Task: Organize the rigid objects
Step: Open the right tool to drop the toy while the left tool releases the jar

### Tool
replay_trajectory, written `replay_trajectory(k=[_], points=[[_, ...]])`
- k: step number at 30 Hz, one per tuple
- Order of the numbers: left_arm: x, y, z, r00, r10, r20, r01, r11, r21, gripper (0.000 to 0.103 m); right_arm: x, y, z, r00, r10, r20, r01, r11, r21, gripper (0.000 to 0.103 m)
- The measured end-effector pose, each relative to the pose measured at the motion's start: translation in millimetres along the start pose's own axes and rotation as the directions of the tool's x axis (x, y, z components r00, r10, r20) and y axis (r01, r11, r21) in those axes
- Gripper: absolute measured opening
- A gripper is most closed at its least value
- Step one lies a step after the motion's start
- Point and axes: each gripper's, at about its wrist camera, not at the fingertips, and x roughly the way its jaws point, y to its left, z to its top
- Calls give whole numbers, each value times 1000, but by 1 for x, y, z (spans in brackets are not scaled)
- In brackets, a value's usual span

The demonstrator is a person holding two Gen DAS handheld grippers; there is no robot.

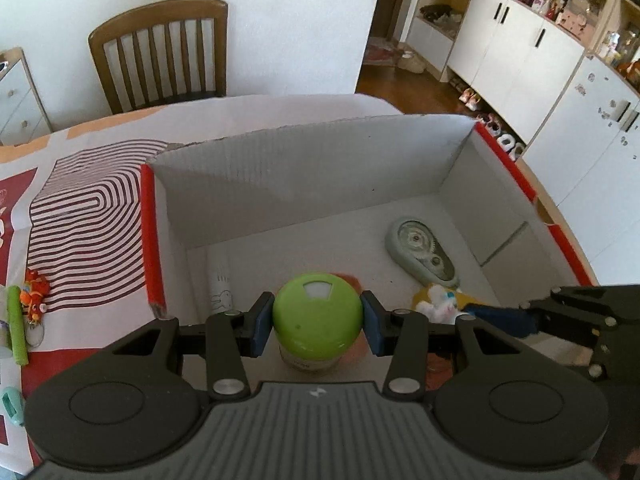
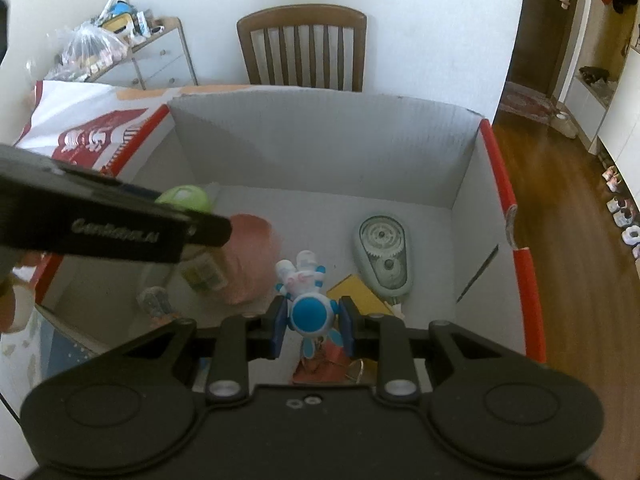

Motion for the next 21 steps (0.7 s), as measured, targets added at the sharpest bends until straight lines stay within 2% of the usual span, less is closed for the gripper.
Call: replay_trajectory(k=[14, 21], points=[[13, -2, 12, 1000, 28, -10, -28, 1000, 7, 45, 17, -3, 0, 998, -21, -59, 23, 999, 27, 29], [5, -3, 10, 1000, 21, 2, -21, 1000, 10, 55, 11, -6, 0, 997, -7, -72, 11, 999, 51, 33]])
